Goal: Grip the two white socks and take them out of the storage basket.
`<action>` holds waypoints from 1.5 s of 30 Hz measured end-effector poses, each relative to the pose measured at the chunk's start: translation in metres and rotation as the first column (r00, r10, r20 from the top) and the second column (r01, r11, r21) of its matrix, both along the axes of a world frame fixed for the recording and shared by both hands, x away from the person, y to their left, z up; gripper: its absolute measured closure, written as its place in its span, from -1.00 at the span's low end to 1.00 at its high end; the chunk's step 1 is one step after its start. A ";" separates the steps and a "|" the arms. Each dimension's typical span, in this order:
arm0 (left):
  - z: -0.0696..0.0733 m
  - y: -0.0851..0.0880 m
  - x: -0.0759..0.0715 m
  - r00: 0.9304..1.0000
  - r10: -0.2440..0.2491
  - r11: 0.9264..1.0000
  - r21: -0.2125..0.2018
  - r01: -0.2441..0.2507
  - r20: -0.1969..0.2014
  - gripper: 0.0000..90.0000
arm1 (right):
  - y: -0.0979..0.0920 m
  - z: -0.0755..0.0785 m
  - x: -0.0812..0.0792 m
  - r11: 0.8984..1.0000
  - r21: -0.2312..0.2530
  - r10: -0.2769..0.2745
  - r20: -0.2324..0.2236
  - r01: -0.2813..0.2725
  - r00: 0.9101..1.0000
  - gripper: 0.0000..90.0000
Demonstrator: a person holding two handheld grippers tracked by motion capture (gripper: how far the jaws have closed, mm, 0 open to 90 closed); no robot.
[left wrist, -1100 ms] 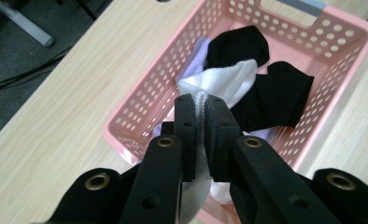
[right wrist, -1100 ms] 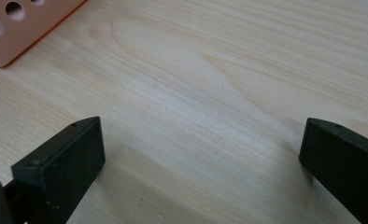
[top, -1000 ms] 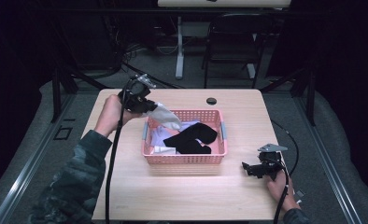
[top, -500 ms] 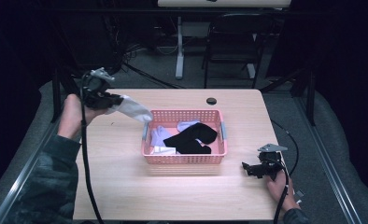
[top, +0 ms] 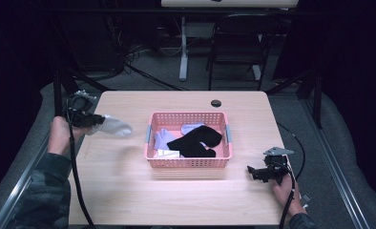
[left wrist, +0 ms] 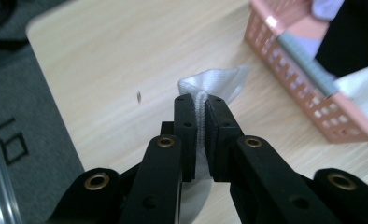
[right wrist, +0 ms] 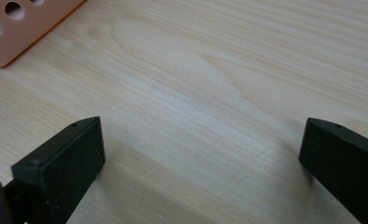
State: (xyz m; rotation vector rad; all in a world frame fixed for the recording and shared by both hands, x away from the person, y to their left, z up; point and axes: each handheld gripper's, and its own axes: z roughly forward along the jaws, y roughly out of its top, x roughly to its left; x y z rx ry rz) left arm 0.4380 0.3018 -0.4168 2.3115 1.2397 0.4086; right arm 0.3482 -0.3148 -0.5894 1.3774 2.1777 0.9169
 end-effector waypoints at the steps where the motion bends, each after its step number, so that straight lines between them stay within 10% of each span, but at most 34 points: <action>1: -0.012 0.001 0.002 1.000 0.005 1.000 -0.001 -0.005 -0.026 0.87 | 0.000 0.000 0.000 1.000 0.000 0.000 0.000 0.000 1.000 -1.00; 12: -0.096 0.003 0.003 0.978 0.017 0.999 -0.032 -0.024 -0.206 0.66 | 0.000 0.000 0.000 1.000 0.000 0.001 0.000 -0.001 1.000 -1.00; 19: -0.059 0.009 -0.012 0.995 0.052 0.993 -0.102 -0.060 -0.082 -0.42 | 0.000 0.000 0.000 1.000 0.000 0.001 0.000 -0.001 1.000 -1.00; 27: -0.009 -0.033 -0.021 0.995 -0.080 0.974 -0.206 0.091 0.060 -0.70 | 0.000 0.000 0.000 1.000 0.000 -0.001 -0.001 0.001 1.000 -1.00; 31: -0.016 -0.080 -0.015 0.974 -0.221 0.941 -0.253 0.225 0.047 -0.74 | 0.000 0.000 0.000 1.000 0.001 -0.003 0.000 0.003 1.000 -1.00; 45: -0.064 -0.183 0.003 0.899 -0.430 0.901 -0.098 0.422 -0.087 -0.65 | 0.000 0.000 -0.001 1.000 -0.001 -0.004 0.000 0.004 1.000 -1.00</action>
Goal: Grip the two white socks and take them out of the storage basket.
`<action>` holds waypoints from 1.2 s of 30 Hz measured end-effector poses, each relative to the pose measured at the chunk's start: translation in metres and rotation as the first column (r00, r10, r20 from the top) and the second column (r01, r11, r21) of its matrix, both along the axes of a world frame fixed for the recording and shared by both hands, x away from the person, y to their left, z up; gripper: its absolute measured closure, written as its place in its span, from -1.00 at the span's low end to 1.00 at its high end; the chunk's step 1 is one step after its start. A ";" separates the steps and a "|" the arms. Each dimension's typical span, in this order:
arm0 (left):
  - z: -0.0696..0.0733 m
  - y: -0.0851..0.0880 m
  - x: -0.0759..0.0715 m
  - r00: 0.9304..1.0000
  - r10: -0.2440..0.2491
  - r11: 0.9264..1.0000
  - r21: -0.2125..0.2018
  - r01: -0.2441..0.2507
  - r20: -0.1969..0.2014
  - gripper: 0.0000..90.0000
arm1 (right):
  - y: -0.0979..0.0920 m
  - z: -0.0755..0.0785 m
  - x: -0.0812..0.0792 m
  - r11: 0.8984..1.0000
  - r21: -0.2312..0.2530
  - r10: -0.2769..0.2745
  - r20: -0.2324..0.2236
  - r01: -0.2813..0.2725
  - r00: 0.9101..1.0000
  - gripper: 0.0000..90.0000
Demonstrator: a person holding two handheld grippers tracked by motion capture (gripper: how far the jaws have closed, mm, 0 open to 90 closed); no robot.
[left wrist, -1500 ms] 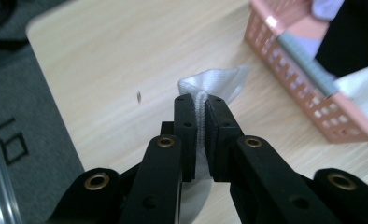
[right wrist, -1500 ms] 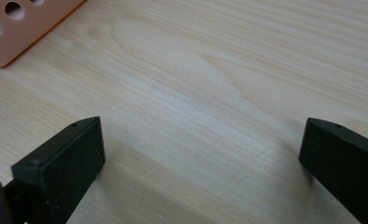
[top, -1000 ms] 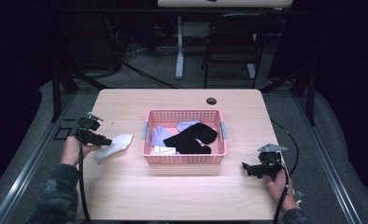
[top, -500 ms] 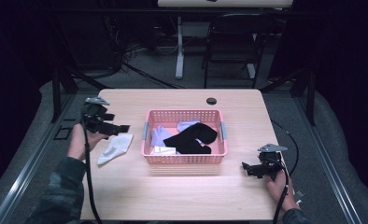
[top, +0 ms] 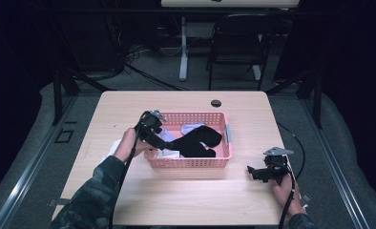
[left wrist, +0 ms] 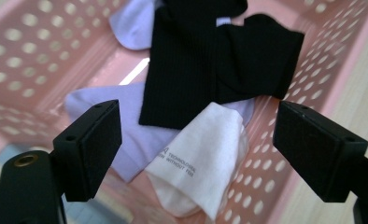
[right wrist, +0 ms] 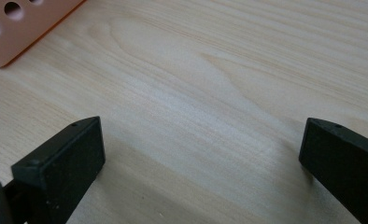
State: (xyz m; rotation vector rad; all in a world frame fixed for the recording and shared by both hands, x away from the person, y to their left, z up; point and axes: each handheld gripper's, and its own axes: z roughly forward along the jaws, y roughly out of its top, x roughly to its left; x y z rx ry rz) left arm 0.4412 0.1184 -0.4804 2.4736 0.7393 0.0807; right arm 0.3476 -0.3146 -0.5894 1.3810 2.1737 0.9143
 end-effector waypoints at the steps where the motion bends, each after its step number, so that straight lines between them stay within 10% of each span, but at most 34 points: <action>1: -0.004 -0.003 0.000 1.000 -0.010 1.000 0.005 0.010 -0.004 -0.63 | 0.000 0.000 0.000 1.000 0.000 0.000 0.001 0.000 1.000 -1.00; 9: -0.013 -0.019 0.003 0.996 -0.091 0.983 0.160 0.091 -0.012 -0.46 | 0.000 0.000 0.000 1.000 0.001 -0.001 0.002 0.001 1.000 -1.00; 23: -0.029 -0.043 0.005 0.976 -0.196 0.940 0.265 0.215 -0.098 -0.01 | 0.000 0.000 0.001 1.000 -0.010 0.008 -0.002 -0.008 1.000 -1.00; 36: -0.043 -0.053 0.007 0.984 -0.144 0.921 0.348 0.173 -0.109 0.77 | -0.001 0.000 0.001 1.000 -0.012 0.011 -0.001 -0.011 1.000 -1.00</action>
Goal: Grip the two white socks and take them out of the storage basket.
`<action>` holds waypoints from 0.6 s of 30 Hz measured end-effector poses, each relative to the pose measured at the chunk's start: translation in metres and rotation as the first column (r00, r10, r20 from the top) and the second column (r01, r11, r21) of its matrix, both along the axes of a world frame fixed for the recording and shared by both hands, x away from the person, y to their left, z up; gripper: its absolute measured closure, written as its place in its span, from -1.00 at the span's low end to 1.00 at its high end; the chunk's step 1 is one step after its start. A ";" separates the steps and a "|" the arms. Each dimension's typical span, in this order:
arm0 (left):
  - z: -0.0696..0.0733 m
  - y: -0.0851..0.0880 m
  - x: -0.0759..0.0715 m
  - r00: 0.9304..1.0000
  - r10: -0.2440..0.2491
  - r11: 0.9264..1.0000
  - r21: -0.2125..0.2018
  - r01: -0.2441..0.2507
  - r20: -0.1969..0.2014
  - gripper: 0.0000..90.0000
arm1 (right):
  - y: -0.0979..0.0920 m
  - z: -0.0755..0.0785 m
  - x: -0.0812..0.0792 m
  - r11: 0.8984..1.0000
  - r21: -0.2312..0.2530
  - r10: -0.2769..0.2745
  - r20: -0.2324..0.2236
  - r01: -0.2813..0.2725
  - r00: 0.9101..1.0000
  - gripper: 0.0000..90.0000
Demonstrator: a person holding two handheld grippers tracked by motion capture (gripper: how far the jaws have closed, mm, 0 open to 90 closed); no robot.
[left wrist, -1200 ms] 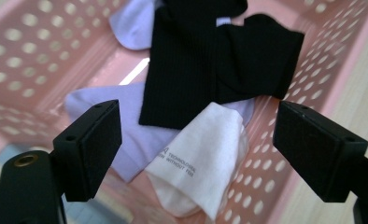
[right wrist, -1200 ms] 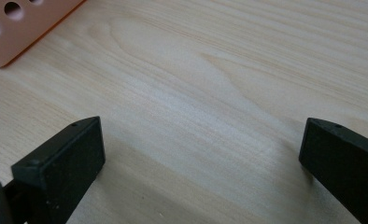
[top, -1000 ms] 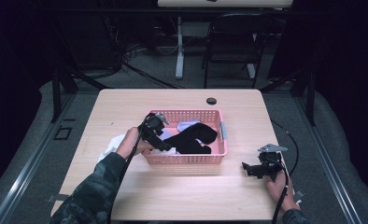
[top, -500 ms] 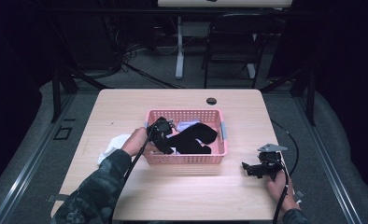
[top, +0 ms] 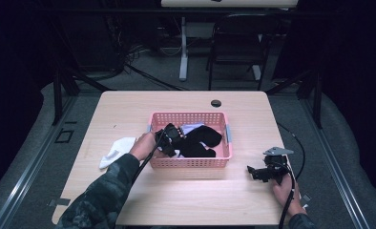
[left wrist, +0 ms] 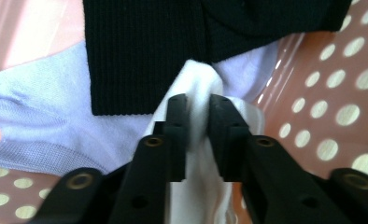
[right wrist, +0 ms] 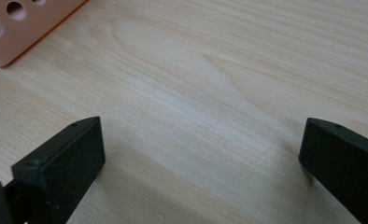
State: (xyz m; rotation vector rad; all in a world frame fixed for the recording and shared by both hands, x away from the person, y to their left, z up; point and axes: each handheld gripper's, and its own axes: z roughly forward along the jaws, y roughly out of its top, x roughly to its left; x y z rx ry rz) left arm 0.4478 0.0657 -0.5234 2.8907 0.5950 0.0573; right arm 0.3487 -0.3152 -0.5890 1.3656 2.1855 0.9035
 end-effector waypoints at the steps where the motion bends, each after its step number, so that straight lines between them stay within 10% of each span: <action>1: 0.000 0.000 0.000 1.000 0.000 1.000 -0.001 0.000 0.000 0.81 | 0.000 0.000 0.000 1.000 0.003 -0.001 0.002 0.001 1.000 -1.00; 18: 0.060 0.027 -0.007 0.983 0.062 0.974 -0.225 -0.022 0.172 0.88 | 0.000 0.000 0.000 1.000 0.005 -0.003 0.000 0.003 1.000 -1.00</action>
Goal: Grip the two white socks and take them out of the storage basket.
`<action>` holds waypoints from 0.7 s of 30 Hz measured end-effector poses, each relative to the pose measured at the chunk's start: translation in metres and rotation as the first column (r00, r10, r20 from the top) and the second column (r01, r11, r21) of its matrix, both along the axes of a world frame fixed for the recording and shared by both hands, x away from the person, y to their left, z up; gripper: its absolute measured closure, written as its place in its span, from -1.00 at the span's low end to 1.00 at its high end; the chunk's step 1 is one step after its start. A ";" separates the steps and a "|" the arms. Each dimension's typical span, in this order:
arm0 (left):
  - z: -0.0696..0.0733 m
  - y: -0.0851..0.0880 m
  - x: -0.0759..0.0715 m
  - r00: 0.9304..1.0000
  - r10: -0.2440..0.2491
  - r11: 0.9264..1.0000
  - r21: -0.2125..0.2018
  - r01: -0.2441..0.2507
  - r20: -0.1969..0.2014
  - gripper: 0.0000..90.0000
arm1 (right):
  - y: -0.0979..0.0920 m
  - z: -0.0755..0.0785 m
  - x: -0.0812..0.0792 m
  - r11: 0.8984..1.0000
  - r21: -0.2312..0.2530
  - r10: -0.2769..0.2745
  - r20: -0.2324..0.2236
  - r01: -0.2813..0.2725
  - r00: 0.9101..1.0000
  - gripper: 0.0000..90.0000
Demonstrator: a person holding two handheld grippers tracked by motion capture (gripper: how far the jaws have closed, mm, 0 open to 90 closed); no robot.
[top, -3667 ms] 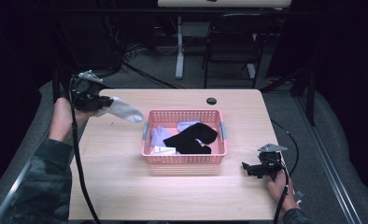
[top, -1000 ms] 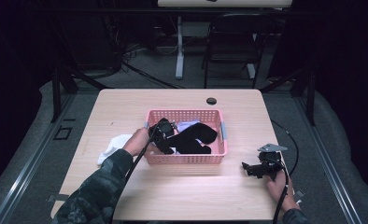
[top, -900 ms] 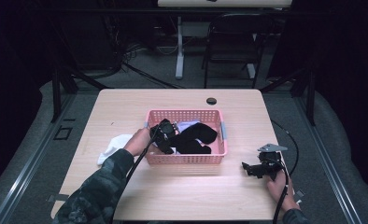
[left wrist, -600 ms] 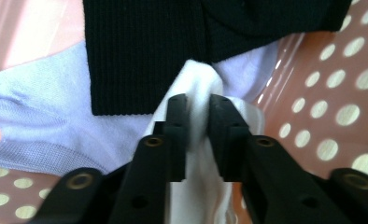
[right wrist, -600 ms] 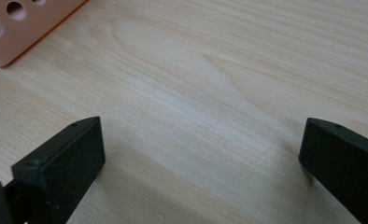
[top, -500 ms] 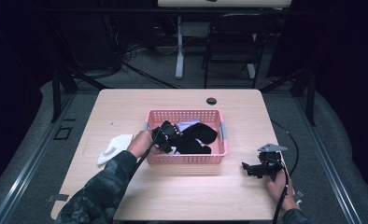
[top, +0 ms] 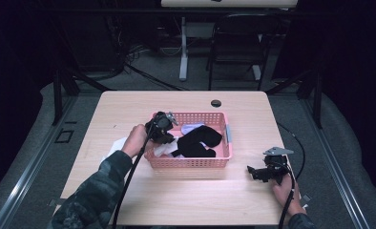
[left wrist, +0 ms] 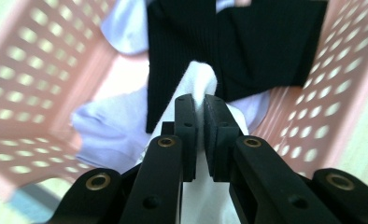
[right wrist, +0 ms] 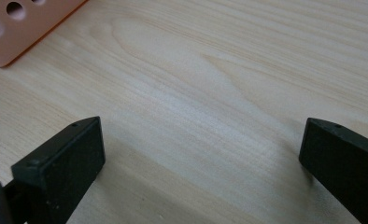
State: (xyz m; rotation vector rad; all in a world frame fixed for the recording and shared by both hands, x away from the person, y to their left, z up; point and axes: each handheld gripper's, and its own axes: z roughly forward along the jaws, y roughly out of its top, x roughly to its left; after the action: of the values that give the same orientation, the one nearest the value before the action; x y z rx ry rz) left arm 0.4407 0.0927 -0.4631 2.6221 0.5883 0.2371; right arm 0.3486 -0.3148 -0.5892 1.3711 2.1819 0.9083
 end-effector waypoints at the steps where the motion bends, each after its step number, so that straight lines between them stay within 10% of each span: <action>1: 0.006 0.001 0.000 1.000 0.000 1.000 -0.011 0.000 0.005 0.88 | 0.000 0.000 0.000 1.000 -0.002 0.001 0.001 -0.001 1.000 -1.00; 21: 0.054 0.011 0.001 0.997 0.032 0.997 -0.067 -0.027 0.072 0.88 | 0.000 0.000 0.000 1.000 -0.002 0.001 0.001 -0.001 1.000 -1.00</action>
State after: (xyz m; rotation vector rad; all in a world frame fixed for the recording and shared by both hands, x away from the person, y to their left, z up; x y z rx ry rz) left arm 0.4414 0.1042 -0.4090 2.5316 0.5995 0.3164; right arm 0.3487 -0.3150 -0.5892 1.3687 2.1825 0.9068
